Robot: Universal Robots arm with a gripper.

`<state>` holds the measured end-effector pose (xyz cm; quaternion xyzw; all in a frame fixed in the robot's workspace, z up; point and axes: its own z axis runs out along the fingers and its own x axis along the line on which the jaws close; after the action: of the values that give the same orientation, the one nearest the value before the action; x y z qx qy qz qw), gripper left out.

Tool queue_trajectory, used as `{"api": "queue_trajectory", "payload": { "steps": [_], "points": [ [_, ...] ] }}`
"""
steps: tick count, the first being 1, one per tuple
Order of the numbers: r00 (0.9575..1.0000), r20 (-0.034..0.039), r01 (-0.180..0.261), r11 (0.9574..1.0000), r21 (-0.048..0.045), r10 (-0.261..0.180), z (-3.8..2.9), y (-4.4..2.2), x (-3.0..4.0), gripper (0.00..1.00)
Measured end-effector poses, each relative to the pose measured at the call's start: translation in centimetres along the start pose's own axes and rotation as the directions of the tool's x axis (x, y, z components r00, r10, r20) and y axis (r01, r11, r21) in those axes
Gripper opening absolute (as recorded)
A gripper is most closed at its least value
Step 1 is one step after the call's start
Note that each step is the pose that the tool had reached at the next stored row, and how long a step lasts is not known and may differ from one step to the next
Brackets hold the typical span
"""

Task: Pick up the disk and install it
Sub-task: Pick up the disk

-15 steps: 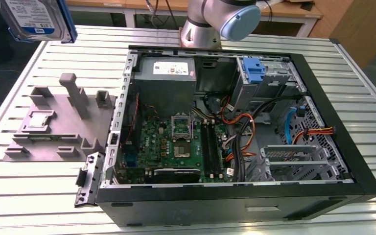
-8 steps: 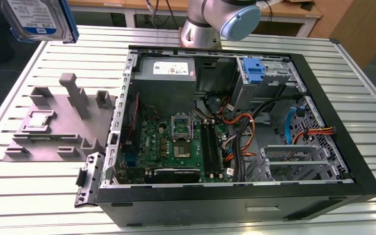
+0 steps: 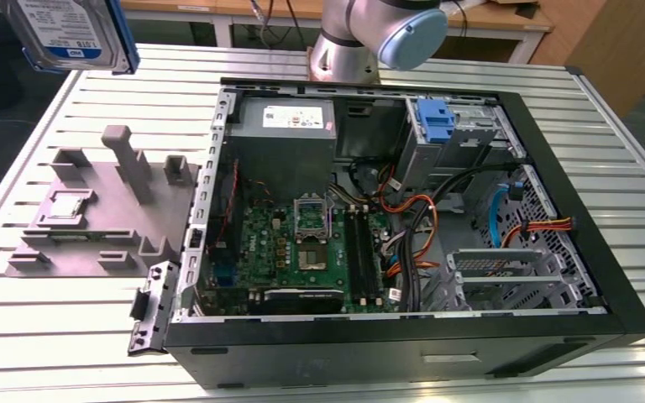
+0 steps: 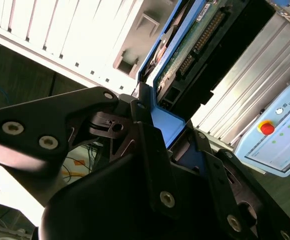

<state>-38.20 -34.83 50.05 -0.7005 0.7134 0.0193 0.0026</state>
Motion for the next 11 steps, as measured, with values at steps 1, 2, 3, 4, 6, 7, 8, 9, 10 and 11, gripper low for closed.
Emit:
{"api": "queue_trajectory", "payload": {
  "steps": [1,2,3,4,6,7,8,9,10,11],
  "points": [
    [1.0,0.0,0.0,1.0,0.0,0.0,0.0,-0.06,0.0,0.37],
    [1.0,0.0,0.0,1.0,0.0,0.0,0.0,-0.12,0.0,0.37],
    [1.0,0.0,0.0,1.0,0.0,0.0,0.0,-0.17,-0.01,0.37],
    [1.0,0.0,0.0,1.0,0.0,0.0,0.0,-0.21,-0.01,0.37],
    [1.0,0.0001,0.0,1.0,0.0,0.0,-0.01,-0.32,-0.01,0.37],
    [1.0,0.0,0.0,1.0,0.0,0.0,-0.01,-0.37,-0.01,0.37],
    [1.0,0.0,0.0,1.0,0.0,0.0,-0.01,-0.42,-0.01,0.37],
    [1.0,0.0,0.0,1.0,0.0,0.0,-0.01,-0.47,-0.01,0.37],
    [1.0,0.0,0.0,1.0,0.0,0.0,-0.01,-0.52,-0.01,0.37],
    [1.0,0.0,0.0,1.0,0.0,0.0,-0.01,-0.58,-0.01,0.37]
  ]
}}
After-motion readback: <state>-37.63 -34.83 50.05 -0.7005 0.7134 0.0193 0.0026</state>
